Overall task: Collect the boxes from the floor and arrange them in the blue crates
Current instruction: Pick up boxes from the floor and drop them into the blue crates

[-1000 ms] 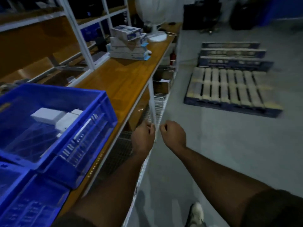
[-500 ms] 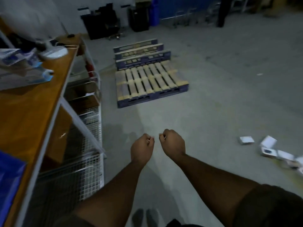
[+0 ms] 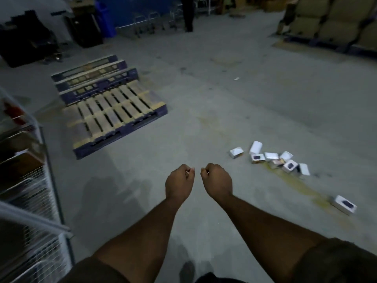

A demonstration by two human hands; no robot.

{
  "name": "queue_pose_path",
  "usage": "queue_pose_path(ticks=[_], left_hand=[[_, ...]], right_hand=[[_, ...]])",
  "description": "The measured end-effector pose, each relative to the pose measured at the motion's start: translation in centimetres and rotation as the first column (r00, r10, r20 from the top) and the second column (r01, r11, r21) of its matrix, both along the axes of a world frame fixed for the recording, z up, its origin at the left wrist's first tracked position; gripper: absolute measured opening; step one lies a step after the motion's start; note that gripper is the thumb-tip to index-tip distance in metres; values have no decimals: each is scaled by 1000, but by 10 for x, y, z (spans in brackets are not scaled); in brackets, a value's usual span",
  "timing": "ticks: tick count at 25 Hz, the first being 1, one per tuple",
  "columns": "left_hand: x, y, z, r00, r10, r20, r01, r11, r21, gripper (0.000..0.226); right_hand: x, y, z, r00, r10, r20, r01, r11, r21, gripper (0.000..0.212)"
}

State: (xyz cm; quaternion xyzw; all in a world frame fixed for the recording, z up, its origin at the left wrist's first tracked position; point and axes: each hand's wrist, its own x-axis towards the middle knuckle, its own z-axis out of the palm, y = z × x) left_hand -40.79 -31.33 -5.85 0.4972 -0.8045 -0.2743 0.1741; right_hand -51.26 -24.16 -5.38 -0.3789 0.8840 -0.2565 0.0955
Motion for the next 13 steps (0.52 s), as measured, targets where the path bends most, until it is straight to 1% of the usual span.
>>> queue_pose_path(ticks=[6, 13], left_hand=[[-100, 36, -11, 981, -192, 10, 191, 981, 29, 29], [-207, 39, -27, 911, -411, 22, 410, 911, 53, 28]], right_hand=[[-86, 56, -4, 974, -225, 8, 225, 974, 10, 32], [-167, 81, -18, 898, -438, 37, 437, 899, 35, 32]])
